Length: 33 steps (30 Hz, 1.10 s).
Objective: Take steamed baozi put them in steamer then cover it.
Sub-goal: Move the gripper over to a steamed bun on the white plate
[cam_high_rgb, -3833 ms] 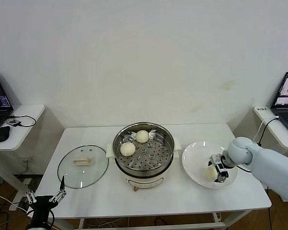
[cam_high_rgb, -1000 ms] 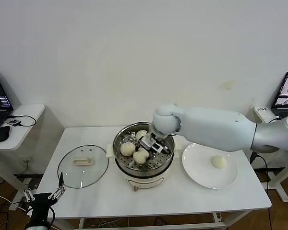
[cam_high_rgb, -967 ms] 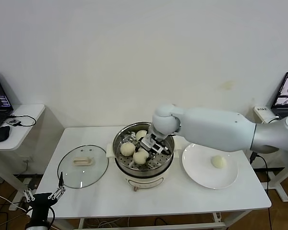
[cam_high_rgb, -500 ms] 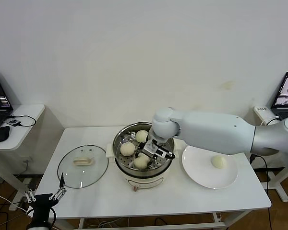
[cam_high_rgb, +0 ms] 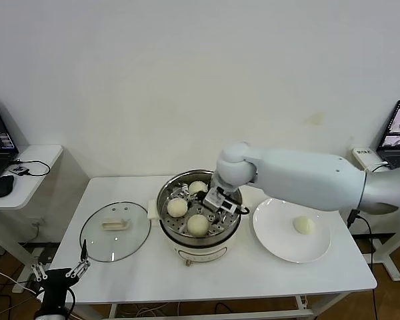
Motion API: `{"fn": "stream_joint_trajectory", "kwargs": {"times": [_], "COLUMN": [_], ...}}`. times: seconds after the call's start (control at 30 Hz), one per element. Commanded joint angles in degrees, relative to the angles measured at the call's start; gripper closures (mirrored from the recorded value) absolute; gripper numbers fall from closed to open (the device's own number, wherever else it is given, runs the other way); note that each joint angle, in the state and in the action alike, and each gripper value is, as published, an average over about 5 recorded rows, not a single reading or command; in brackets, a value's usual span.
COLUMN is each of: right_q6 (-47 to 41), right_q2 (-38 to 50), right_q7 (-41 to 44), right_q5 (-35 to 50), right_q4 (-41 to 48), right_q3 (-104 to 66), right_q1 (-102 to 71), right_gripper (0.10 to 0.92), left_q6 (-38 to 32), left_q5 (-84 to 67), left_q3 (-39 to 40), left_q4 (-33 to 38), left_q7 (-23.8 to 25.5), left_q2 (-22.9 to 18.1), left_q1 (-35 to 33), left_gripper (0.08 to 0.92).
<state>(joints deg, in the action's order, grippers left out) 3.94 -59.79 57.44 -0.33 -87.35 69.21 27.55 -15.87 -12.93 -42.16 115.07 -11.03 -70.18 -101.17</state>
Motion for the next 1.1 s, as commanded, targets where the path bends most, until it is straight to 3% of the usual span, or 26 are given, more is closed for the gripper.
{"fn": "stream_joint_trajectory", "kwargs": {"times": [0.03,0.23,0.57,0.77,1.1], "right_q6": [-9.5,-22.8,-21.2,-17.9,-15.8], "right_q2": [8.5,19.2,34.9,38.3,35.6], "right_q7": [-0.1,1.5,3.4,5.5,4.6], "right_q5": [6.1,9.6,4.9,-2.7,-9.2], "right_q4": [-1.8,-4.6,-3.5,-0.4,6.2], "right_q3": [-5.4,-6.2,-20.3,-32.3,-38.0], "right_q1": [1.7,2.7,-13.7,-28.6,-36.3], "right_gripper": [0.202,0.203,0.203,0.202,0.202], "left_q6": [-0.1,-0.2,0.0,0.1,0.1], "left_q5": [-0.1,-0.3,0.0,0.0,0.4], "left_q3": [-0.2,-0.5,0.9,1.0,1.6], "left_q4": [-0.3,-0.3,0.1,0.2,0.5], "left_q7": [0.0,0.1,0.1,0.2,0.2], "left_q2": [0.6,1.5,1.9,2.3,1.8], "left_q1": [0.0,-0.1,0.4,0.1,-0.1], "left_gripper": [0.177,0.177,0.177,0.177,0.177]}}
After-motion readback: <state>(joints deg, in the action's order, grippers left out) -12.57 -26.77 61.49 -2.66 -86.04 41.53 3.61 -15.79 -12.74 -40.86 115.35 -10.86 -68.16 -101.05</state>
